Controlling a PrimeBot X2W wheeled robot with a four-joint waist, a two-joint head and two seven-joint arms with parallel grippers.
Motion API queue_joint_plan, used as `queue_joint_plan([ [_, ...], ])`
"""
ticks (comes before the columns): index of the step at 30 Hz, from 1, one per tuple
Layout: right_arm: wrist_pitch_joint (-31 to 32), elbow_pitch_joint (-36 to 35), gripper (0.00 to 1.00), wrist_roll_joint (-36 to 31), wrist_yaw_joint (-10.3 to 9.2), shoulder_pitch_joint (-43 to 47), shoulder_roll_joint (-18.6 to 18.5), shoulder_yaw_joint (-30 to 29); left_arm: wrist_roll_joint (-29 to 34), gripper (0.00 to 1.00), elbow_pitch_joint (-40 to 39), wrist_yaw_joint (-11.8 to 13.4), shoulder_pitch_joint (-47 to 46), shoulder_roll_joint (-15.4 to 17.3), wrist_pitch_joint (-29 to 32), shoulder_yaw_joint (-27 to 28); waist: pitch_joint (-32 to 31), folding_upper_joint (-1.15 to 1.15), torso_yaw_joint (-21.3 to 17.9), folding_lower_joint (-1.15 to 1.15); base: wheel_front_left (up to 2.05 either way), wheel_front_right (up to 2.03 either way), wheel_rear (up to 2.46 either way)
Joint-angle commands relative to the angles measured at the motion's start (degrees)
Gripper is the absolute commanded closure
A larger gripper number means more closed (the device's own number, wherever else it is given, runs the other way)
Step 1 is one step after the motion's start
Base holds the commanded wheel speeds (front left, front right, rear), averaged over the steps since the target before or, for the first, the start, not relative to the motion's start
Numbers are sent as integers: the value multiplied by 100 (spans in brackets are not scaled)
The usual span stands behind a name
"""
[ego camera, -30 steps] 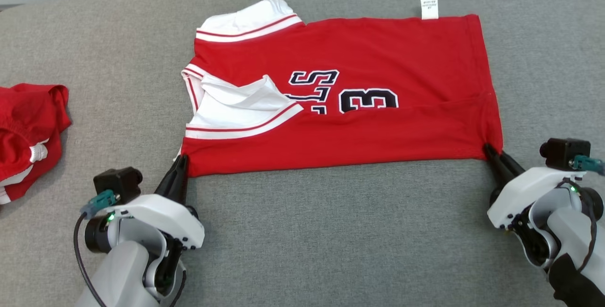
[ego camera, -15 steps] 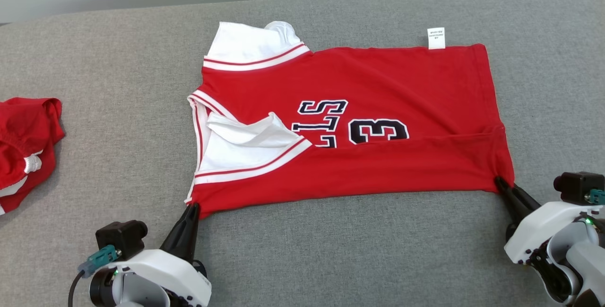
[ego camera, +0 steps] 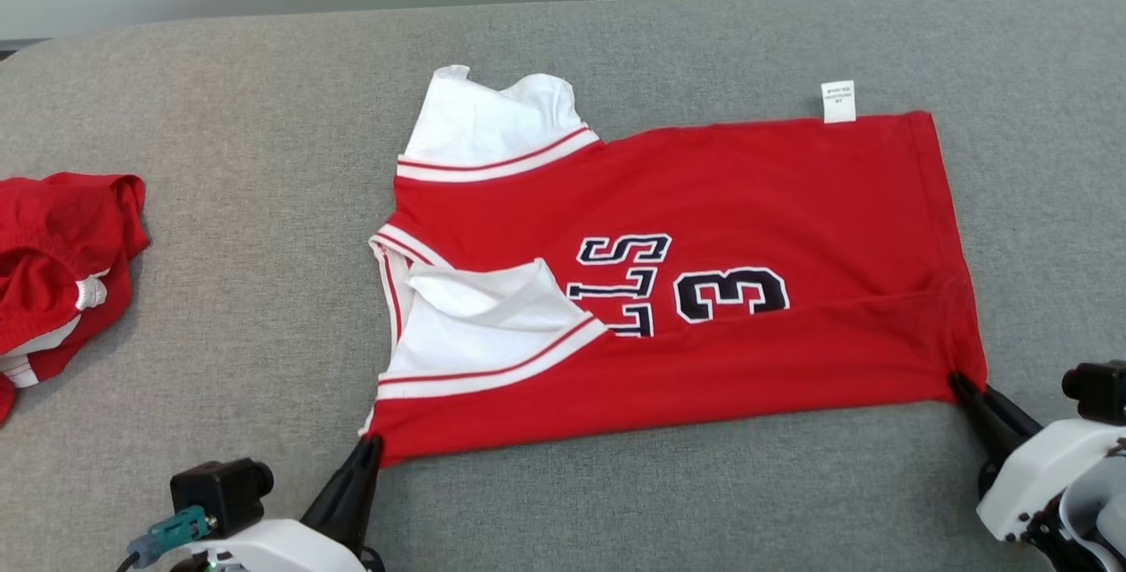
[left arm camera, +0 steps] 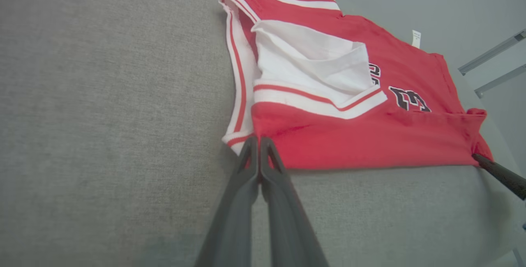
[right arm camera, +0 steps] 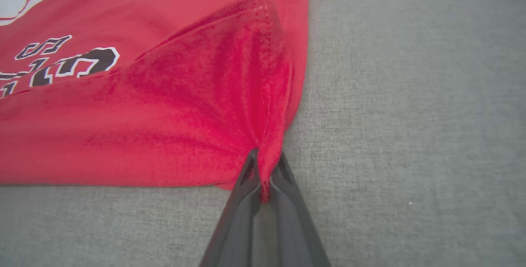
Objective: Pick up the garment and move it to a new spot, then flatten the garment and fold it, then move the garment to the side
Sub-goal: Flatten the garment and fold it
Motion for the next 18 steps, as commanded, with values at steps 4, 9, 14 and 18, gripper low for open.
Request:
queue_joint_plan([
  [4,155,-110,100,140,-3,363,-229,188,-89,100,-217,174,260,103,294,-73,-43,0,18,0,0,0,0],
  [9,325,-326,100,261,-3,555,-353,256,-16,100,-401,347,417,206,541,-153,-100,0,15,0,0,0,0],
  [14,442,-325,100,301,-4,667,-351,277,30,100,-361,461,444,254,597,-122,-146,0,-4,0,0,0,0],
  [18,414,-209,59,236,-20,678,-315,241,21,100,-198,528,388,232,633,-140,-194,0,-18,0,0,0,0],
])
